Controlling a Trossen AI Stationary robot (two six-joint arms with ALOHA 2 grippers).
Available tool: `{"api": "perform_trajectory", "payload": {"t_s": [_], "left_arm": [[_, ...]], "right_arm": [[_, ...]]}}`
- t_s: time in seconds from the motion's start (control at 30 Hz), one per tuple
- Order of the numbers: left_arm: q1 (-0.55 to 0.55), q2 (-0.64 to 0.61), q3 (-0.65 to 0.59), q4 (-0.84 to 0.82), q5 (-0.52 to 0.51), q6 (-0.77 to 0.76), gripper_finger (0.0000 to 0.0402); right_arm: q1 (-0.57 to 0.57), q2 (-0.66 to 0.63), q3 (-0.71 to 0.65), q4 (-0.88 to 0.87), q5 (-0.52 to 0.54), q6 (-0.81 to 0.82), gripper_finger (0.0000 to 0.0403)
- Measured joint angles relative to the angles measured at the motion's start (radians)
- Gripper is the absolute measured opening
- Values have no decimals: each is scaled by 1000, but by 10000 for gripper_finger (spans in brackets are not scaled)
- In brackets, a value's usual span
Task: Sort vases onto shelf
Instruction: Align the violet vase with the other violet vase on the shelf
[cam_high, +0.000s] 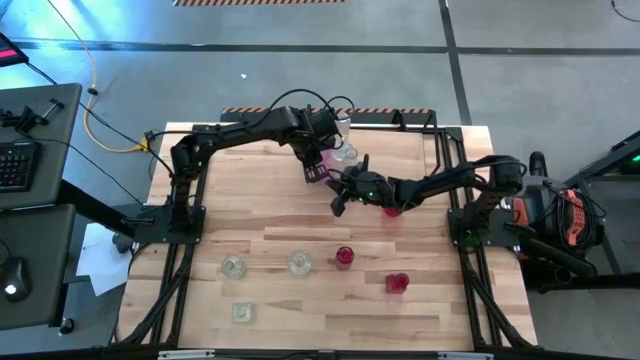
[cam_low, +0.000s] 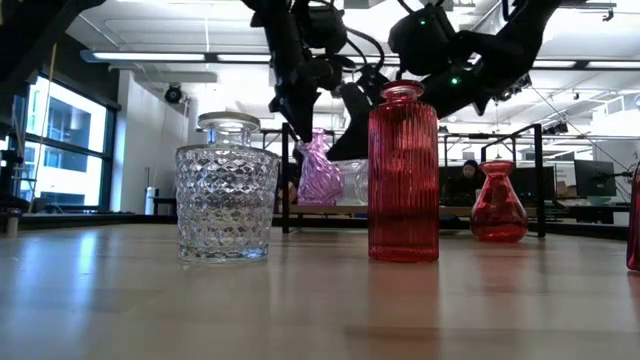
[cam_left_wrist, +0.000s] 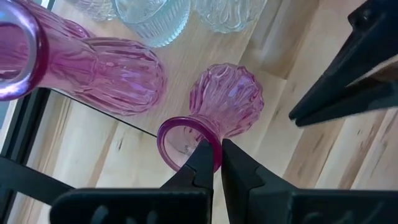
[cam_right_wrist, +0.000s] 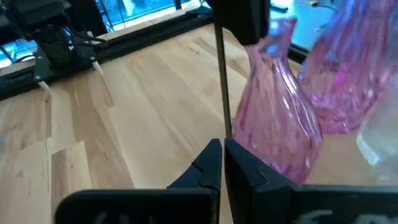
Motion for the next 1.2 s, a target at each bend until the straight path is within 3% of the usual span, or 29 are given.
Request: {"api": "perform_trajectory", "payload": {"t_s": [0.53, 0.8, 1.2], "left_arm": [[1, -1, 55, -35, -52, 16, 0], [13, -1, 71, -80, -26, 25, 0], [14, 9, 71, -75, -36, 30, 0]], "right_arm": [[0, 1, 31, -34, 1, -7, 0], [0, 1, 31, -42, 77, -44, 0], [0, 58, 30, -14, 89, -52, 0]]}}
